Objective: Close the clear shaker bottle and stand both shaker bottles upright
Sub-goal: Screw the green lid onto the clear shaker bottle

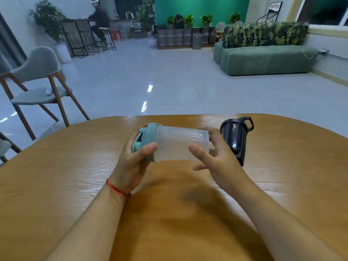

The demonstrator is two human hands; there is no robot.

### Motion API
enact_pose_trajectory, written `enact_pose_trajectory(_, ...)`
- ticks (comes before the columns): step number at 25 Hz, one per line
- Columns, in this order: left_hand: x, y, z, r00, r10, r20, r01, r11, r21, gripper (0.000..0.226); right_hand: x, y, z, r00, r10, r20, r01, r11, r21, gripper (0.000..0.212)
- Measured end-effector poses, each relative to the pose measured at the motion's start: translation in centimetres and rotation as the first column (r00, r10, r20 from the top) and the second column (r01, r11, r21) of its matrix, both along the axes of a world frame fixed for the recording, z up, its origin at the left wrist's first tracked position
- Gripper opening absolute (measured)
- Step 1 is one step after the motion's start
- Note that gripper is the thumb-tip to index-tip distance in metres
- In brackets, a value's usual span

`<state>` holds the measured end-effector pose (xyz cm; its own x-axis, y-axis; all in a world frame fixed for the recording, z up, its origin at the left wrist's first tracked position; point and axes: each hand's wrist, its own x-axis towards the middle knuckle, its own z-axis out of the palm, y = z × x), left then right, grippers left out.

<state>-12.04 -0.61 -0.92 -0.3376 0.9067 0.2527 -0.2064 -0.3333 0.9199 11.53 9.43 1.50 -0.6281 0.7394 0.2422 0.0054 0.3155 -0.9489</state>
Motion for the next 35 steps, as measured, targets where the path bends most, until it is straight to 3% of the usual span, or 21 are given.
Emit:
enact_pose_trajectory(14,-0.5,-0.2,0.1,0.997,-0.068,-0.041,0.065,0.994,-0.083,0.071,0.8,0.4,-2.0,0.995,0.093,-0.043,-0.093,0.996,-0.015,0.071)
enact_pose_trajectory(18,-0.2,0.0,0.3,0.996,-0.086,-0.008,0.084,0.987,-0.136,0.069,1.4,0.8,-2.2,0.992,0.125,-0.03,-0.123,0.991,0.061,0.081)
enact_pose_trajectory(27,0.3,-0.8,1.6,0.994,-0.105,0.04,0.111,0.969,-0.219,0.056,1.6,2.1,-2.9,0.981,0.19,-0.026,-0.177,0.947,0.268,0.079)
enact_pose_trajectory(31,0.2,-0.8,1.6,0.99,-0.128,0.056,0.138,0.951,-0.276,0.046,1.5,2.6,-2.9,0.983,0.186,-0.01,-0.158,0.862,0.482,0.075)
enact_pose_trajectory(33,0.2,-0.7,1.3,0.987,-0.135,0.082,0.152,0.953,-0.263,0.06,1.6,2.6,-2.7,0.986,0.167,0.015,-0.153,0.859,0.488,0.077)
enact_pose_trajectory(35,0.3,-0.6,1.3,0.99,-0.131,0.049,0.138,0.964,-0.226,0.089,1.9,2.5,-2.5,0.993,0.104,0.061,-0.119,0.931,0.344,0.073)
